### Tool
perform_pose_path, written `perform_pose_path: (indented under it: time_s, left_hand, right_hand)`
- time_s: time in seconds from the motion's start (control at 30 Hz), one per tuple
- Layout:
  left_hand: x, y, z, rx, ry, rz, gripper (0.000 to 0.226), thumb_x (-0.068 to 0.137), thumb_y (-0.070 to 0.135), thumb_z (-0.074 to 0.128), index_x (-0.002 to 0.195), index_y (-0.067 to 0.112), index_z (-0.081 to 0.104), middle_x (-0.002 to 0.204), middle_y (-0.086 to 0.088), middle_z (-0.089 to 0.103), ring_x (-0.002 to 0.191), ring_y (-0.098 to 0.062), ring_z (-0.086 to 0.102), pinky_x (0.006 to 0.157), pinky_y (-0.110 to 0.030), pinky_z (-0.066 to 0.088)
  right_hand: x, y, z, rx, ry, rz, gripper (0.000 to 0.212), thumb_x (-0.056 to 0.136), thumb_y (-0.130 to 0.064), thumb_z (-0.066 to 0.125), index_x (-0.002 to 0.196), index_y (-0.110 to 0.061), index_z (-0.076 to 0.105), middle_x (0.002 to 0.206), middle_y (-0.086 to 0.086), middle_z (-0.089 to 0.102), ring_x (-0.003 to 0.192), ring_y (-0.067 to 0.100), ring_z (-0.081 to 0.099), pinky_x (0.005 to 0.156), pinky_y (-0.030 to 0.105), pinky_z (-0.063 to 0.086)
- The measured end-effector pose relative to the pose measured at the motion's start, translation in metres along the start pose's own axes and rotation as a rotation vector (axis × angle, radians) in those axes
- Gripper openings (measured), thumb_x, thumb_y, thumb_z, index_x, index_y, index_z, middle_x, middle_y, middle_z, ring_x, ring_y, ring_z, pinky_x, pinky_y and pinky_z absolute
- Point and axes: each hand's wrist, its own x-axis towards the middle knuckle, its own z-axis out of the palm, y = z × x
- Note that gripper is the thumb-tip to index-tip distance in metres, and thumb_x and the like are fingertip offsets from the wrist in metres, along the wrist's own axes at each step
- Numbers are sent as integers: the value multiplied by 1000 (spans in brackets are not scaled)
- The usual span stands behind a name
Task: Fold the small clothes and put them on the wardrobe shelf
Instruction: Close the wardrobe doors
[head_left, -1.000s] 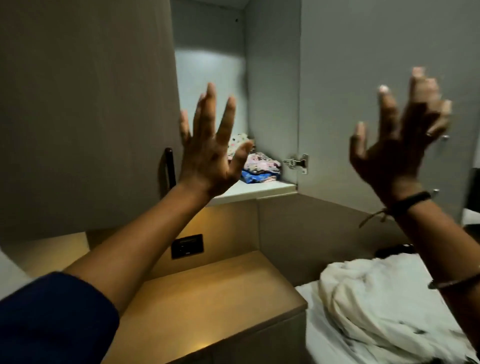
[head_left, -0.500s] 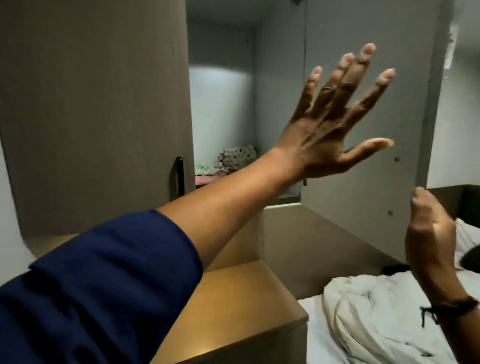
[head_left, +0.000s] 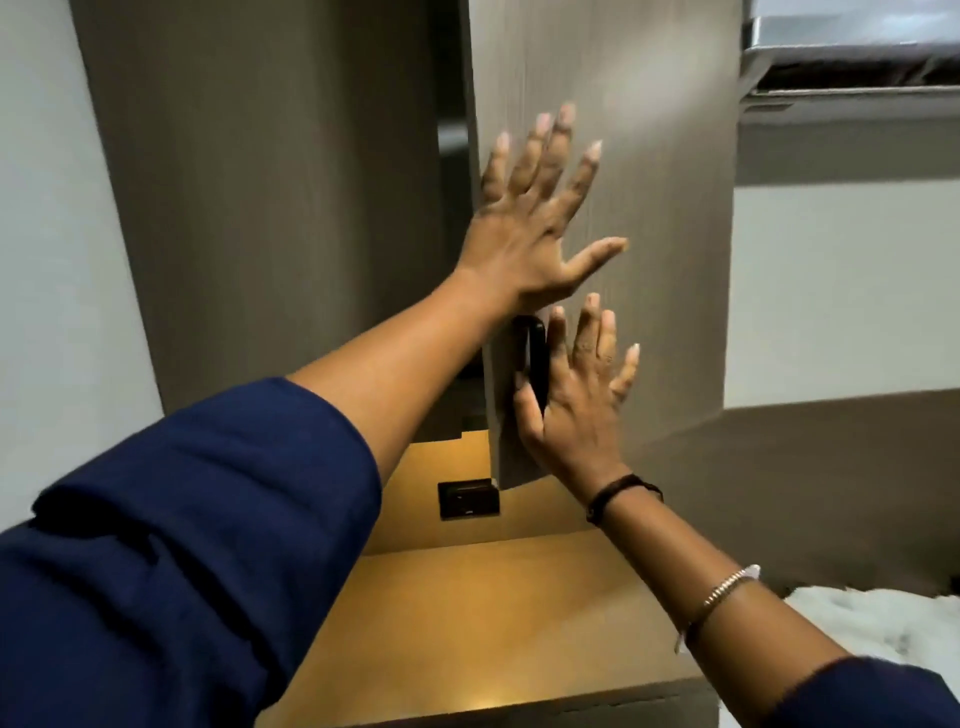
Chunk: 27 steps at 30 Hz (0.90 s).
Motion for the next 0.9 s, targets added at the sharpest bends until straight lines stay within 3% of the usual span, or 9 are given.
perform_pose_path:
  time_s: [0.23,0.5,0.8,0.9]
  left_hand:
    - [-7,-39,61,203,-112,-12,83,92,70,12,155,17,2,163,-17,-1,150,-31,-3,118,-51,-4]
    - [-3,-52,102,132,-197,-92,84,92,68,19,154,16,-3,162,-19,-8,149,-34,-9,119,-53,-6]
    - [-4,-54,121,52,-273,-153,85,94,63,26,154,13,-7,160,-21,-16,147,-37,-17,115,-53,-15]
    - [-3,-49,115,17,-303,-140,88,94,65,28,153,12,-11,159,-19,-20,146,-35,-21,113,-52,-18]
  right_hand:
    - [16,5,59,49,-40,-30,80,89,-68,23,153,-25,1,162,12,-8,148,34,-11,113,66,-4]
    - [33,29,105,-75,-65,-120,95,82,-81,25,153,-21,7,162,15,3,148,38,-3,114,66,1]
    - [38,58,116,-169,-150,-273,84,89,-72,25,153,-23,1,162,12,-5,148,36,-8,116,61,-1]
    - [37,51,96,0,-188,-282,74,92,-67,25,153,-29,7,162,6,-11,148,28,-15,117,61,-2]
